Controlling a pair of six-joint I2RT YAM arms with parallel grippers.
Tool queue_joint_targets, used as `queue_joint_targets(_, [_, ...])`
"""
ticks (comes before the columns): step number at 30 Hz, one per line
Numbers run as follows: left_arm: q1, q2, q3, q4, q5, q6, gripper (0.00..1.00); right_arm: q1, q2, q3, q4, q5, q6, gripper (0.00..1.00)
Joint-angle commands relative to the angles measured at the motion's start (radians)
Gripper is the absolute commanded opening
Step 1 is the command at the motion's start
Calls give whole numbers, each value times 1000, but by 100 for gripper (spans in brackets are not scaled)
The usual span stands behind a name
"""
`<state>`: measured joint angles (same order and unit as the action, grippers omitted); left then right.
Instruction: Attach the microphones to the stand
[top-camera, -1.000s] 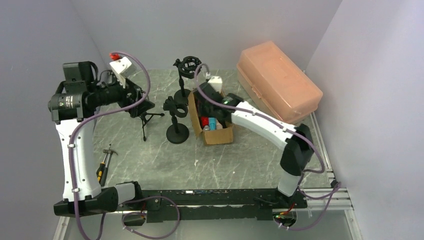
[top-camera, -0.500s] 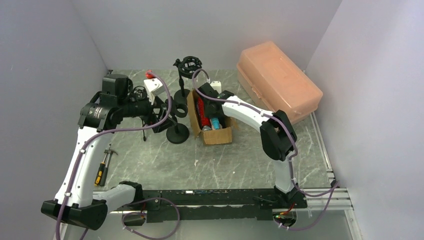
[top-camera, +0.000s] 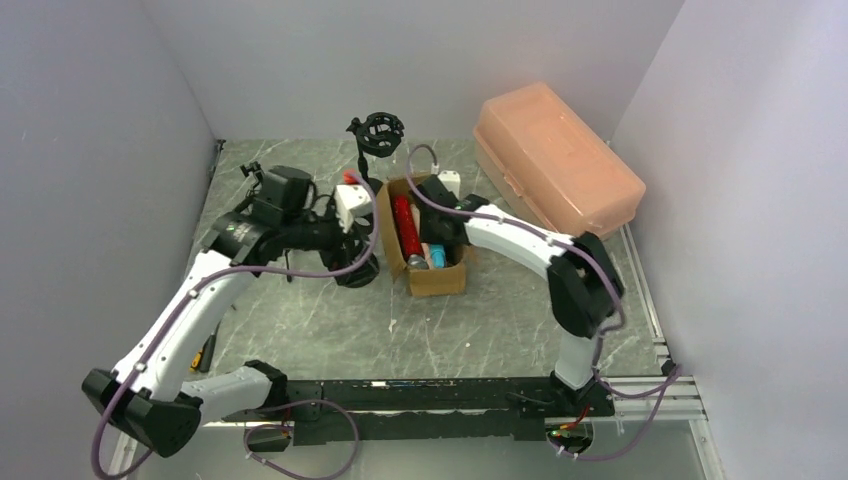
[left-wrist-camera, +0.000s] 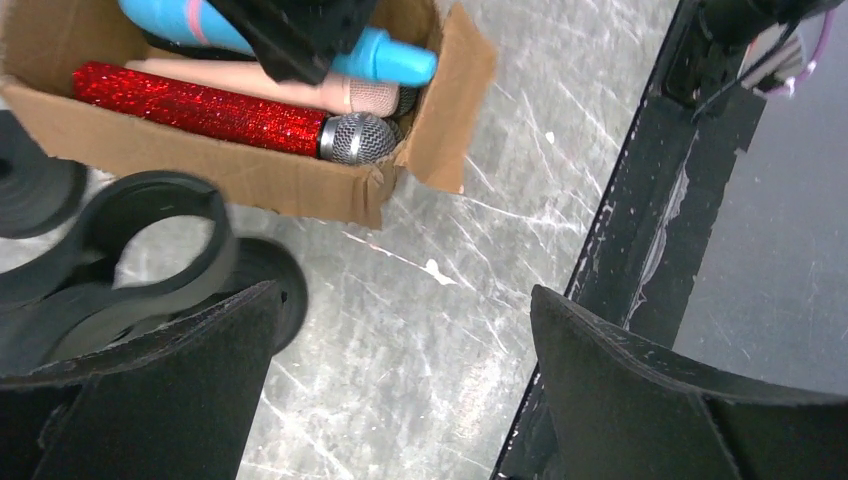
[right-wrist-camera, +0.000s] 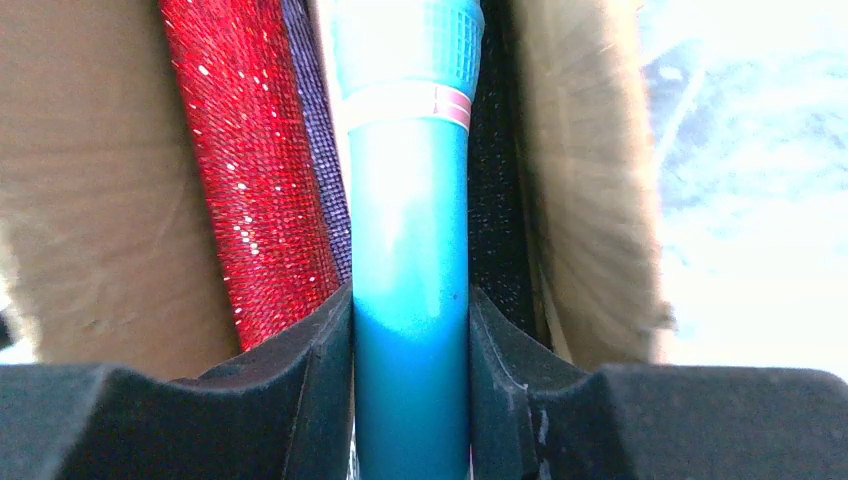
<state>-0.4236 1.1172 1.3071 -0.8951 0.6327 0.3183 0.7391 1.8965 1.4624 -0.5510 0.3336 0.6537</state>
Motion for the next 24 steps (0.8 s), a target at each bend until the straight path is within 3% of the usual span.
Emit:
queue_joint_targets(1, [-111,59,-57,125,-135,-56,99,7,-266,-83,8,-29,57,0])
queue_joint_targets(6, [-168,163,-75,220,-242,-93,99,-12,-438,-101,-29,16,36,0])
queue_joint_targets(11, [-218,258,-66,264,-269,-80,99,-131,-510,-192,-30,-19,-19,0])
queue_joint_targets(14, [-254,304,-54,279,-268,-62,100,-184,-485,-244,-33,-6,-79,0])
queue_joint_targets(20, [-314,375,-3,179,-128,50,100,-260,-390,-360,3,-38,-151,0])
queue_joint_targets(24, [-344,357,0,151,-158,96,99,-298,-347,-410,19,-27,-147,1])
